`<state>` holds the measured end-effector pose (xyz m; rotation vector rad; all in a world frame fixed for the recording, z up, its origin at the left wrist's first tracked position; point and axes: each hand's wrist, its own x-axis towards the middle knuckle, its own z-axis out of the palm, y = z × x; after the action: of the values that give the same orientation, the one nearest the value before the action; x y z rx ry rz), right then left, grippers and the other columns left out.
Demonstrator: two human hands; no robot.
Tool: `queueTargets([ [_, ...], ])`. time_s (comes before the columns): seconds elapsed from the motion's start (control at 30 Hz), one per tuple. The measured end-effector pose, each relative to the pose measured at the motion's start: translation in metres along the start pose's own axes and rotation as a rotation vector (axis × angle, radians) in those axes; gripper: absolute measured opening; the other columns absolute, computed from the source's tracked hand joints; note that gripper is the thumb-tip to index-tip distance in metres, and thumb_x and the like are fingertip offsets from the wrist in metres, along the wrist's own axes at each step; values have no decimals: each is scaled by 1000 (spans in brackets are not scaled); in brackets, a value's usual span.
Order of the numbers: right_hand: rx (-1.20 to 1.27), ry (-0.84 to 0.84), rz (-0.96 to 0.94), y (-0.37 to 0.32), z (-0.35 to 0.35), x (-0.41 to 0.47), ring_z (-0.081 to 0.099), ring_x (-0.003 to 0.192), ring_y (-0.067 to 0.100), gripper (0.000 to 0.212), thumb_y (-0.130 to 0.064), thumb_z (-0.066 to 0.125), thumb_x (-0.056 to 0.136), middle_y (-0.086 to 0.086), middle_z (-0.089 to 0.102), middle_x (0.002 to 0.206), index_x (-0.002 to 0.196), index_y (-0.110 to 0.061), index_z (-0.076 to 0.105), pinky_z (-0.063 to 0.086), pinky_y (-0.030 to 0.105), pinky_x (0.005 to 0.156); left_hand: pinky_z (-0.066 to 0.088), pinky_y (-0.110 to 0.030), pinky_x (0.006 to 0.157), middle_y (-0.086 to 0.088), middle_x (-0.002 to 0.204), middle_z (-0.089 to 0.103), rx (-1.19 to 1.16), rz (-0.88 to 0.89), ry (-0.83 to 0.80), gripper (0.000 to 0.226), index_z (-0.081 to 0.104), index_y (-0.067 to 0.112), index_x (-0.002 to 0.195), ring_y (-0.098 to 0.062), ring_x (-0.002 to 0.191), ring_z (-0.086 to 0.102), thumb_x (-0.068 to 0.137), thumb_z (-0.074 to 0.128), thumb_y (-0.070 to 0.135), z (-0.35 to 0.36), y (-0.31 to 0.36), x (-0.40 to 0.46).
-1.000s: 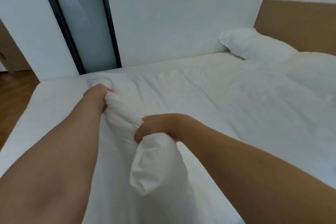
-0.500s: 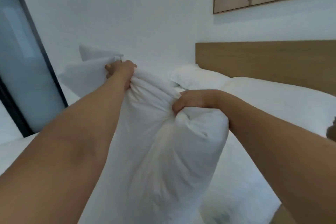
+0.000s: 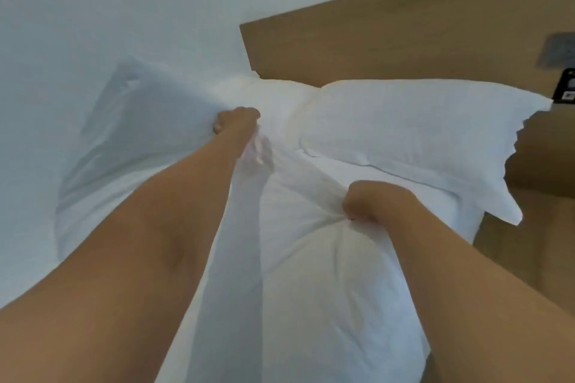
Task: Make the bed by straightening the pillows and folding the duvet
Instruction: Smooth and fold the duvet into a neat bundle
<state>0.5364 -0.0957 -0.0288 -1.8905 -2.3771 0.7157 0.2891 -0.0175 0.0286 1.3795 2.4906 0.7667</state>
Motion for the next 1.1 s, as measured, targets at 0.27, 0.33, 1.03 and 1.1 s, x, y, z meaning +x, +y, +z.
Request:
queueTargets([
  [0.27, 233, 175, 84, 60, 88, 16, 56, 108, 28, 27, -31, 35, 98, 7, 60, 119, 114, -18, 53, 37, 34, 81, -1, -69, 108, 7, 159, 16, 366, 131, -202, 56, 31, 39, 143, -22, 147, 10, 89, 31, 49, 108, -23, -36],
  [0.33, 251, 95, 62, 62, 74, 5, 55, 114, 29, 45, -46, 31, 100, 8, 58, 127, 122, -15, 54, 39, 36, 88, 16, -63, 111, 0, 155, 26, 265, 174, -193, 54, 38, 30, 142, -26, 142, 21, 90, 38, 45, 89, -21, -72],
  [1.03, -162, 517, -136, 88, -2, 19, 63, 102, 32, 27, -24, 42, 98, 12, 65, 113, 112, -13, 62, 43, 35, 76, 17, -62, 113, -6, 161, 11, 484, 513, -106, 81, 7, 25, 154, -30, 148, 8, 85, 48, 12, 115, -12, -302],
  [1.1, -144, 497, -130, 100, 31, 34, 62, 103, 31, 30, -27, 36, 101, 11, 64, 113, 115, -13, 59, 39, 34, 75, 2, -70, 110, -6, 162, -6, 601, 490, -210, 85, -5, 23, 154, -31, 148, -12, 87, 47, 21, 140, -21, -303],
])
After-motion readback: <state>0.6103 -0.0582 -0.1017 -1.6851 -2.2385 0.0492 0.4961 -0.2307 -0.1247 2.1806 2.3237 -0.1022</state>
